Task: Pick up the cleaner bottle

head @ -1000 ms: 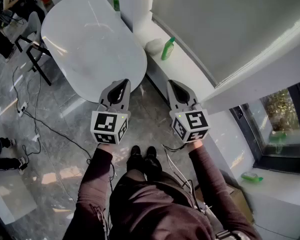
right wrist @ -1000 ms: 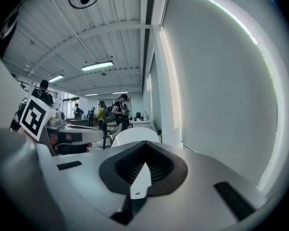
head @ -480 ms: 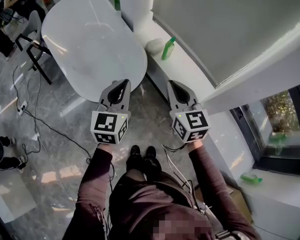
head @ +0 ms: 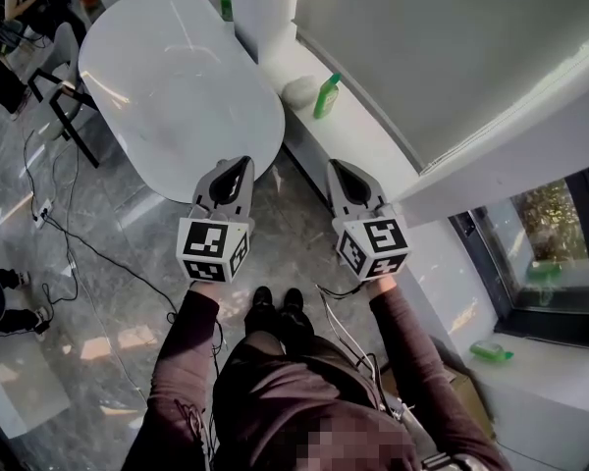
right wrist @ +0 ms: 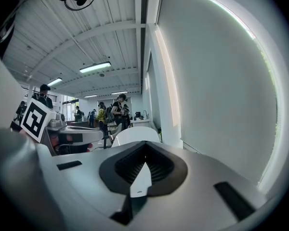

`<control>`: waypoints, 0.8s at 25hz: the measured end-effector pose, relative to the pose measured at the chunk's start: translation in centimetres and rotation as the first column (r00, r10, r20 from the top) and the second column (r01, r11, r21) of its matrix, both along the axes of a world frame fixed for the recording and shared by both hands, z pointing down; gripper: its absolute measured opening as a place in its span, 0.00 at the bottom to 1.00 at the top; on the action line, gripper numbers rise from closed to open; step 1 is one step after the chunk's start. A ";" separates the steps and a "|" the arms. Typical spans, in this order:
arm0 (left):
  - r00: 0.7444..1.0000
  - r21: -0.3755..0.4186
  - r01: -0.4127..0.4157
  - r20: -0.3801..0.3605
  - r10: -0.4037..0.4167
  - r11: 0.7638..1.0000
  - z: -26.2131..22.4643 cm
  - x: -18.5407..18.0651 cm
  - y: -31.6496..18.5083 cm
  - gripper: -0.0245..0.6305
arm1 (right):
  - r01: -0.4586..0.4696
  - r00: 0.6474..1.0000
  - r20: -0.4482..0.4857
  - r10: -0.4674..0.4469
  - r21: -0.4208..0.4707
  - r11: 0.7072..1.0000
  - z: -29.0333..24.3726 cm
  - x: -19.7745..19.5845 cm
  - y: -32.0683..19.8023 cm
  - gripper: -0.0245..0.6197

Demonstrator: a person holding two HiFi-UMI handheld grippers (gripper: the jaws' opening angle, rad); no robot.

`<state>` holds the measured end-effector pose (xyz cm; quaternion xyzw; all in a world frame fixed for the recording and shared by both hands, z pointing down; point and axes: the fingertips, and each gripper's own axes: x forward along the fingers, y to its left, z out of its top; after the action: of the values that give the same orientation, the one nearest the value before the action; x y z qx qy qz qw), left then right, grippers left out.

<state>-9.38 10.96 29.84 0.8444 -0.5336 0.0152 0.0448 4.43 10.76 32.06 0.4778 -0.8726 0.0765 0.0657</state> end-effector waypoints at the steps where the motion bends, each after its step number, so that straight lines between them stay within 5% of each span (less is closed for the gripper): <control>1: 1.000 0.001 -0.001 0.001 0.001 1.000 -0.1 0.2 -0.1 0.05 | -0.001 1.000 -0.002 0.001 0.001 1.000 0.0 0.3 -0.1 0.04; 20: 1.000 0.026 -0.003 0.007 0.003 1.000 -1.2 4.0 -5.1 0.05 | -0.051 0.998 -0.020 0.052 0.020 0.998 -0.7 5.8 -3.8 0.04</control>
<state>-5.36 5.89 28.59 0.8457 -0.5326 0.0114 0.0319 10.27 6.91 31.37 0.5015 -0.8600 0.0648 0.0682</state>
